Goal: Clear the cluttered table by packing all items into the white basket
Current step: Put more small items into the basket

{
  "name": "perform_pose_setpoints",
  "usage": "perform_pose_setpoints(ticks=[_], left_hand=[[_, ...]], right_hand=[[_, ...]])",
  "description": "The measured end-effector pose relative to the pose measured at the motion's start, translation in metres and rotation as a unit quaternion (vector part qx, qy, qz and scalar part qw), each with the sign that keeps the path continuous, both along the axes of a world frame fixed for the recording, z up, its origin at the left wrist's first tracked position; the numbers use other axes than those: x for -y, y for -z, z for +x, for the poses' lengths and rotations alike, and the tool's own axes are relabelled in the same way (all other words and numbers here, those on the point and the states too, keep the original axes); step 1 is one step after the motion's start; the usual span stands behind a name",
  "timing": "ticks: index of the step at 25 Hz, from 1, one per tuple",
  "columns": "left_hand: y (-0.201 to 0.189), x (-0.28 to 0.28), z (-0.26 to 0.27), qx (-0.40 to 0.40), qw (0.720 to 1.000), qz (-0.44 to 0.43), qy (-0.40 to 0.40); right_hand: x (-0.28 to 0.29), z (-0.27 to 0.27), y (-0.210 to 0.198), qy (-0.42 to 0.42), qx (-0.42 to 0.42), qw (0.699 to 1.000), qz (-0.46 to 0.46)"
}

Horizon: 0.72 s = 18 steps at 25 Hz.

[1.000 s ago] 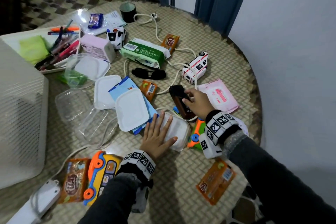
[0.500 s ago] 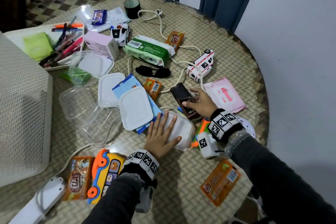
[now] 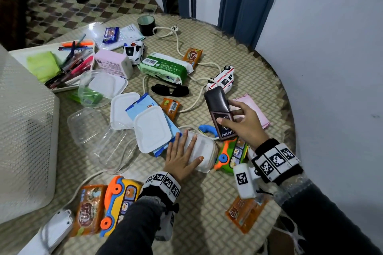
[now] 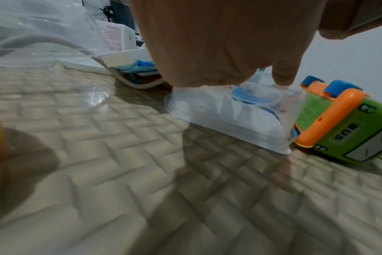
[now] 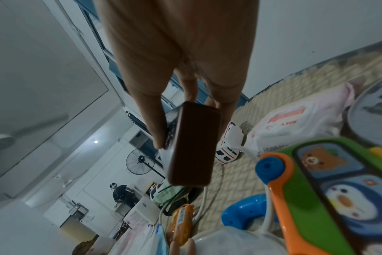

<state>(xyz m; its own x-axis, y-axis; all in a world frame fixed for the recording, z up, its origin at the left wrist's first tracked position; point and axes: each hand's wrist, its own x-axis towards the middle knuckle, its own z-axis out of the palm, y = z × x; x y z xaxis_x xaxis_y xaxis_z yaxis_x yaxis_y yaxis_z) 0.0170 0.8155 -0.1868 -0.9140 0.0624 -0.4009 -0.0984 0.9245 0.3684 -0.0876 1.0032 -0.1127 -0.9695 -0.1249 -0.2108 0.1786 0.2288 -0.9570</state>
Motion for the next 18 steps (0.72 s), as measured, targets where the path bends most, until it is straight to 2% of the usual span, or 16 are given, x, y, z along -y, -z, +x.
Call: perform_pose_setpoints(ticks=[3,7,11,14,18], left_hand=[[-0.003,-0.003,0.004,-0.013,1.000,-0.015,-0.003],[-0.008,-0.003,0.005,-0.039,0.999,-0.019,0.002],[-0.025,-0.004,0.011,-0.091,0.994,-0.037,0.046],[-0.040,-0.010,0.021,-0.134,0.989,0.041,0.051],[-0.056,-0.010,0.038,-0.184,0.973,0.138,0.012]], right_hand=[[-0.012,0.027,-0.006,0.009,-0.019,1.000,-0.018],[-0.029,0.059,-0.006,0.002,-0.036,0.999,0.006],[-0.041,0.089,-0.009,0.025,-0.027,0.999,0.020],[-0.042,0.108,-0.013,0.031,-0.029,0.999,0.029],[-0.039,0.133,-0.015,0.054,-0.037,0.998,0.016]])
